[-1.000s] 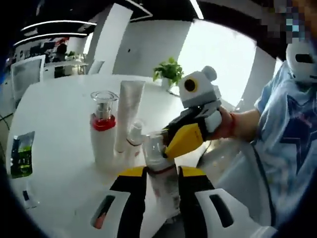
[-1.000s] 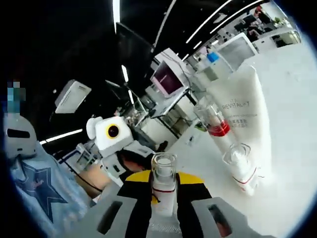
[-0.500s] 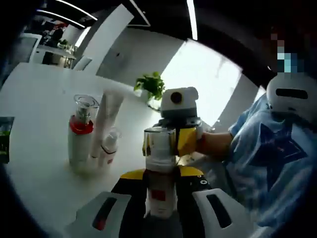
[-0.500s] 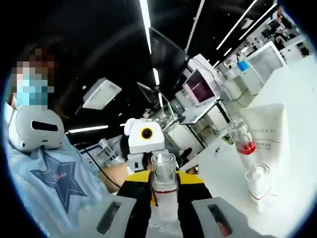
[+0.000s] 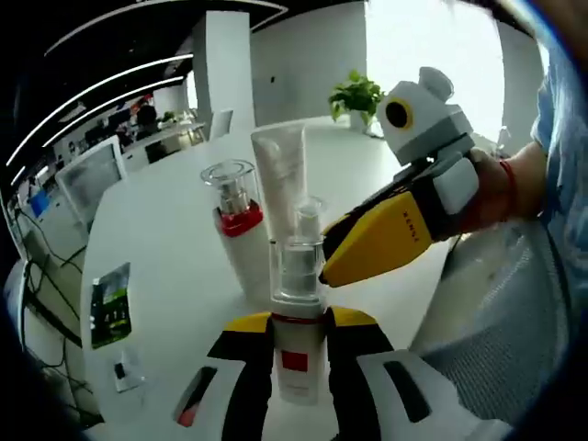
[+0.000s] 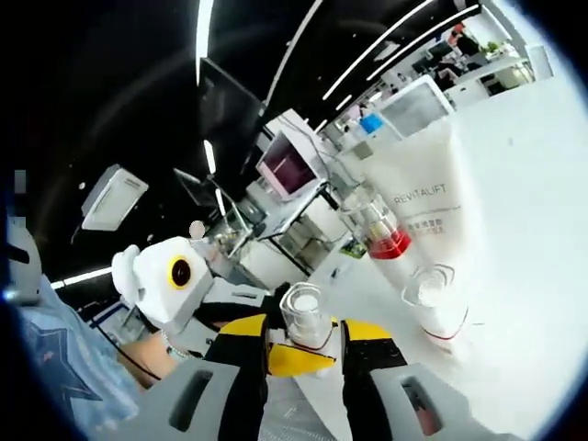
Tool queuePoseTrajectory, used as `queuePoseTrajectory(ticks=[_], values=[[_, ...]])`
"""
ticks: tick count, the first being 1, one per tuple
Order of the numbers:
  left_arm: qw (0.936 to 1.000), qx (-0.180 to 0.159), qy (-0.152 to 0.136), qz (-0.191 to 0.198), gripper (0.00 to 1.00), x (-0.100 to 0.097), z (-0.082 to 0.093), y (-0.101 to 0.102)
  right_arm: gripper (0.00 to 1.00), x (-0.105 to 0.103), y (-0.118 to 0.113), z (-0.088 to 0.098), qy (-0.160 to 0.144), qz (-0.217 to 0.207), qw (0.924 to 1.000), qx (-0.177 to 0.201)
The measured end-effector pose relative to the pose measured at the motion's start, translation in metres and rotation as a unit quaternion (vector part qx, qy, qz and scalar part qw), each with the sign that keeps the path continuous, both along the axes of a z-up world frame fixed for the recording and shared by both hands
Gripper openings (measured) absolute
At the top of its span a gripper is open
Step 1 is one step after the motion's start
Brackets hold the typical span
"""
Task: Arrange the skincare products in the storage area until every visible bottle or jar stands upright without overlapping.
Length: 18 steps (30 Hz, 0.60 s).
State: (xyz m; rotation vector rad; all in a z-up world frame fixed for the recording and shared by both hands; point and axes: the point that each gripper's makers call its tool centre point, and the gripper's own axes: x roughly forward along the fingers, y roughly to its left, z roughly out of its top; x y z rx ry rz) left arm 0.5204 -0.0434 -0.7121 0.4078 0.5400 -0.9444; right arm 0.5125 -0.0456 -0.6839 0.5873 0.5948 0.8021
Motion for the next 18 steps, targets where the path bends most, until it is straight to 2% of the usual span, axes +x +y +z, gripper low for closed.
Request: queuePoseTrajectory(ticks=[1,3,6,7,8,10,13,14,16,18], values=[[1.0000,0.004,-0.009,0.000,0.22,0.000,0.000,-0.002,0.26,0.000,-0.001,-0.005,0.012,-0.009,0.9998,-0.010],[0.9998,0.013,-0.013,-0.006,0.24,-0.002,-0.002,-0.005,0.25,0.004,-0.003,-0.010,0.014,-0.028,0.9992,-0.023],[0.9971,0.056,-0.044,-0.029,0.25,-0.003,-0.008,-0.008,0.16,0.006,-0.009,-0.016,0.028,-0.048,0.9973,-0.048],[0.9970,0.054,-0.041,-0.037,0.25,-0.008,-0.010,-0.010,0.16,0.007,-0.012,-0.022,0.038,-0.055,0.9961,-0.058],[0.9972,0.053,-0.036,-0.040,0.25,-0.009,-0.012,-0.011,0.15,0.005,-0.011,-0.023,0.035,-0.044,0.9967,-0.059],[0.9979,0.030,-0.004,-0.057,0.25,-0.015,-0.014,-0.014,0.14,0.003,-0.013,-0.023,0.020,-0.027,0.9962,-0.081],[0.9966,-0.019,0.027,-0.076,0.25,-0.018,-0.008,-0.017,0.14,0.001,-0.011,-0.011,-0.054,0.023,0.9903,-0.126],[0.9953,-0.042,0.044,-0.075,0.25,-0.018,-0.006,-0.017,0.14,0.000,-0.010,-0.009,-0.068,0.035,0.9880,-0.134],[0.9925,-0.057,0.072,-0.081,0.25,-0.021,-0.005,-0.017,0.14,-0.005,-0.006,-0.005,-0.095,0.068,0.9823,-0.147],[0.9915,-0.058,0.078,-0.086,0.28,-0.022,-0.006,-0.016,0.14,-0.011,-0.003,-0.004,-0.106,0.090,0.9783,-0.153]])
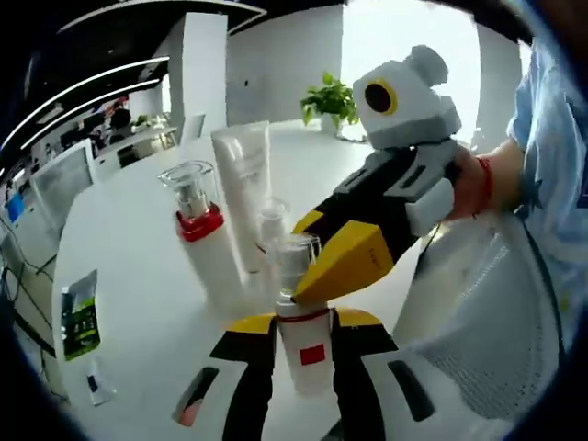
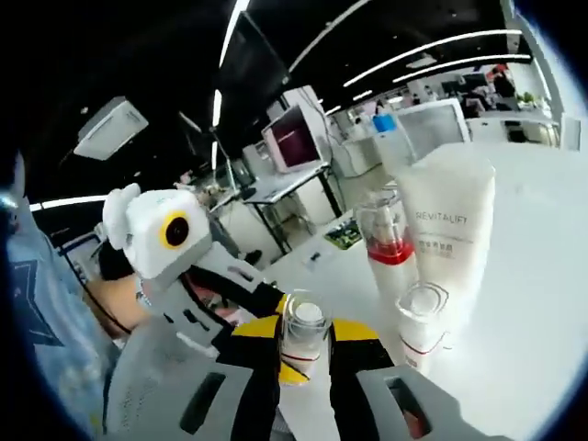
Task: Arrange the skincare products in the storage area until every visible bottle or jar stands upright without overlapping.
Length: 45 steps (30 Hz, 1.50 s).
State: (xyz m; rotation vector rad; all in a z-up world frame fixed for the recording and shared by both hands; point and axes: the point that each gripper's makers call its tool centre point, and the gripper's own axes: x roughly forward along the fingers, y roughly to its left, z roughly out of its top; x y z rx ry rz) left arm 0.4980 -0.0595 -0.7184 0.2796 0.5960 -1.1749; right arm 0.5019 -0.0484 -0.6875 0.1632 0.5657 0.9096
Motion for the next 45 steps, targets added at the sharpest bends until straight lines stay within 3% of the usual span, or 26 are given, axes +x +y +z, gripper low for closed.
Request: queuePoseTrajectory(ticks=[6,9,12,14,17,19,23,25,27,29,31,33,37,41,45], values=[[0.9972,-0.012,0.026,-0.069,0.30,-0.025,-0.004,-0.003,0.14,-0.019,0.009,-0.001,-0.025,0.085,0.9957,-0.026],[0.9959,-0.016,0.047,-0.076,0.29,-0.028,-0.005,-0.003,0.14,-0.026,0.010,0.000,-0.048,0.114,0.9915,-0.041],[0.9962,-0.015,0.050,-0.070,0.29,-0.030,-0.006,-0.007,0.14,-0.027,0.009,0.000,-0.049,0.115,0.9912,-0.043],[0.9982,-0.001,0.021,-0.057,0.28,-0.023,-0.007,-0.006,0.14,-0.022,0.007,-0.001,-0.066,0.106,0.9905,-0.057],[0.9998,0.011,0.004,-0.015,0.27,-0.005,-0.007,0.000,0.21,-0.001,-0.003,0.000,-0.097,0.043,0.9910,-0.082],[0.9995,0.025,-0.018,0.012,0.27,0.008,-0.008,0.005,0.23,-0.001,-0.007,-0.001,-0.092,0.043,0.9906,-0.091],[0.9959,0.042,-0.035,0.072,0.27,0.033,-0.013,0.016,0.17,0.000,-0.022,-0.004,-0.071,0.031,0.9911,-0.108],[0.9949,0.033,-0.039,0.087,0.27,0.041,-0.012,0.015,0.16,-0.003,-0.024,-0.006,-0.061,0.032,0.9912,-0.113],[0.9934,0.017,-0.038,0.107,0.27,0.050,-0.009,0.012,0.16,-0.010,-0.026,-0.017,-0.029,0.042,0.9908,-0.126],[0.9911,-0.014,-0.047,0.124,0.27,0.059,-0.005,0.004,0.16,-0.014,-0.028,-0.030,-0.016,0.052,0.9878,-0.146],[0.9908,-0.039,-0.049,0.120,0.27,0.060,-0.003,-0.004,0.15,-0.016,-0.031,-0.042,-0.006,0.059,0.9825,-0.177],[0.9912,-0.048,-0.053,0.111,0.27,0.057,-0.004,-0.011,0.13,-0.015,-0.029,-0.043,-0.008,0.056,0.9831,-0.174],[0.9903,-0.036,-0.101,0.088,0.26,0.055,-0.013,-0.020,0.12,-0.014,-0.031,-0.044,0.006,0.050,0.9847,-0.167],[0.9892,-0.026,-0.120,0.080,0.26,0.056,-0.023,-0.023,0.13,-0.015,-0.033,-0.049,-0.005,0.058,0.9801,-0.190],[0.9893,-0.034,-0.113,0.085,0.26,0.056,-0.027,-0.020,0.13,-0.015,-0.033,-0.052,-0.011,0.063,0.9774,-0.202]])
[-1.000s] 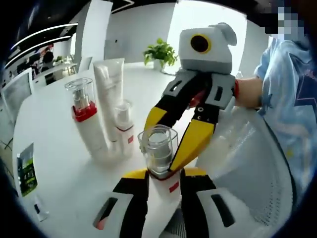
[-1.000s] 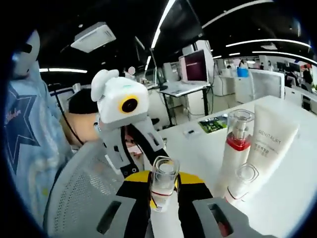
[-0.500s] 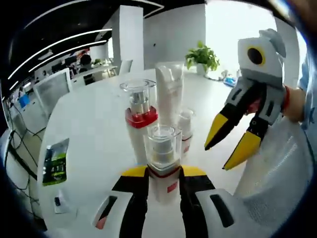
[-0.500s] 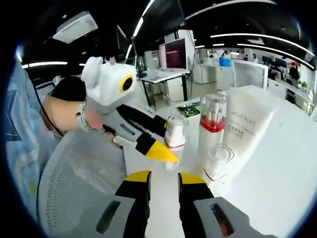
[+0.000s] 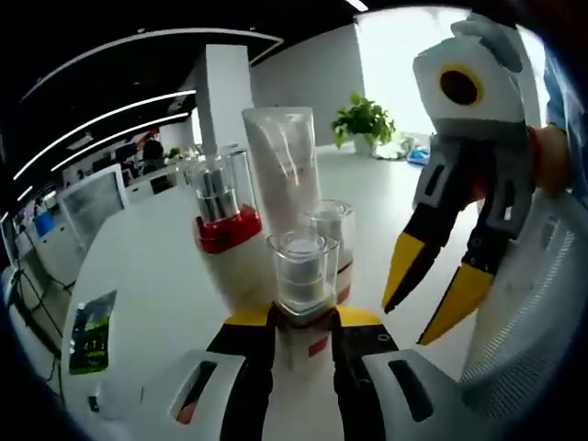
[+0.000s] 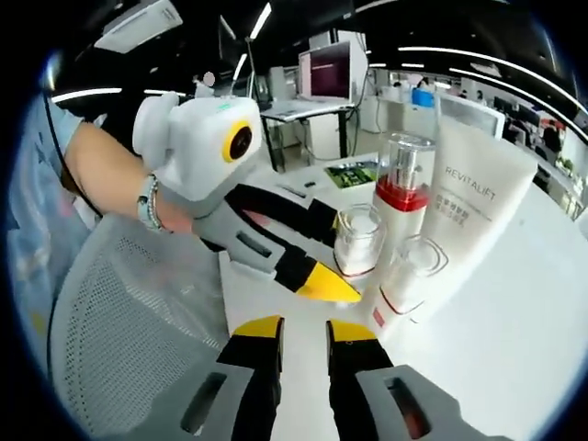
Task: Arrange the skincare products in the storage area until every visible bottle or jar stands upright without overlapping.
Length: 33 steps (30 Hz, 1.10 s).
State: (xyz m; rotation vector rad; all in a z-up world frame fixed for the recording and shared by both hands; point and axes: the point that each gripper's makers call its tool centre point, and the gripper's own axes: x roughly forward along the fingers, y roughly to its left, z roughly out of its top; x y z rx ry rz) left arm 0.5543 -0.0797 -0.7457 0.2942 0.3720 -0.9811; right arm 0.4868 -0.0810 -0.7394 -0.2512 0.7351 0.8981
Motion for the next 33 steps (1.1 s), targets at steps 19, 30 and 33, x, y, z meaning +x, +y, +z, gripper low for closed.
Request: queuePoseTrajectory(ticks=[19,30,33], values=[[0.9954,0.039,0.088,-0.004,0.31,-0.004,-0.012,0.019,0.18,0.006,-0.037,-0.029,0.046,-0.060,0.9944,-0.074],[0.9952,0.072,0.066,-0.012,0.20,-0.003,-0.014,0.020,0.26,0.048,-0.043,-0.008,-0.029,-0.141,0.9895,-0.003],[0.9952,0.074,0.063,-0.009,0.19,-0.002,-0.015,0.019,0.25,0.052,-0.040,-0.005,-0.041,-0.142,0.9890,0.002]])
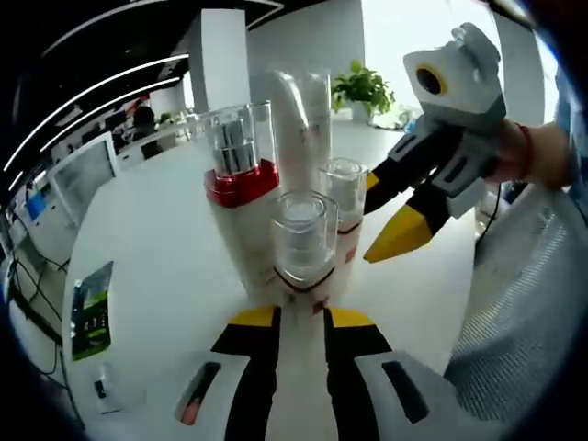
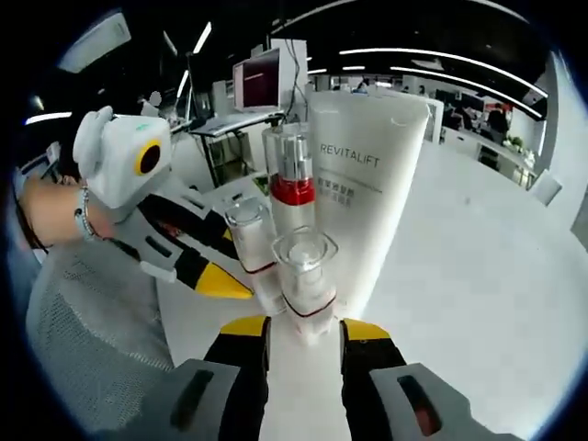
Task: Arrange the skincare products in the storage area until every visible bottle or jar stands upright without overlapping.
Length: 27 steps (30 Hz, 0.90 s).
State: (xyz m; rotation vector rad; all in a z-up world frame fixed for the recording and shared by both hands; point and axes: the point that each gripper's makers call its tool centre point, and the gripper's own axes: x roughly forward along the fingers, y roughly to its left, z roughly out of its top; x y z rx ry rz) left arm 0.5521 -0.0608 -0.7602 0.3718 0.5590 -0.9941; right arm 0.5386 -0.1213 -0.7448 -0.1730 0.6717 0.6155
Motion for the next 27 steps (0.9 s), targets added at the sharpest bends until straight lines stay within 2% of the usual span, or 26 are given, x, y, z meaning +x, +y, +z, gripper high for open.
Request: queuePoseTrajectory(ticks=[3,13,16,19,23,27], values=[[0.9999,0.002,-0.013,-0.001,0.16,0.0023,0.0010,-0.0016,0.23,0.0007,0.0040,-0.0017,-0.004,0.009,1.0000,-0.002],[0.9999,-0.012,0.001,0.005,0.17,0.0056,0.0013,-0.0031,0.18,0.0040,0.0016,-0.0011,-0.013,0.010,0.9999,-0.002],[0.9997,-0.022,0.013,0.003,0.18,0.0035,0.0010,-0.0052,0.16,0.0030,0.0016,-0.0010,-0.013,0.009,0.9999,-0.003],[0.9996,-0.024,0.012,-0.004,0.20,0.0012,0.0010,-0.0074,0.13,0.0017,0.0005,-0.0027,-0.014,0.013,0.9997,-0.018],[0.9997,-0.020,0.013,-0.008,0.20,0.0009,-0.0011,-0.0071,0.12,-0.0003,0.0021,-0.0043,-0.010,0.018,0.9996,-0.018],[0.9993,-0.031,0.020,-0.004,0.20,0.0026,-0.0006,-0.0072,0.11,-0.0016,0.0047,-0.0044,-0.010,0.023,0.9995,-0.020]])
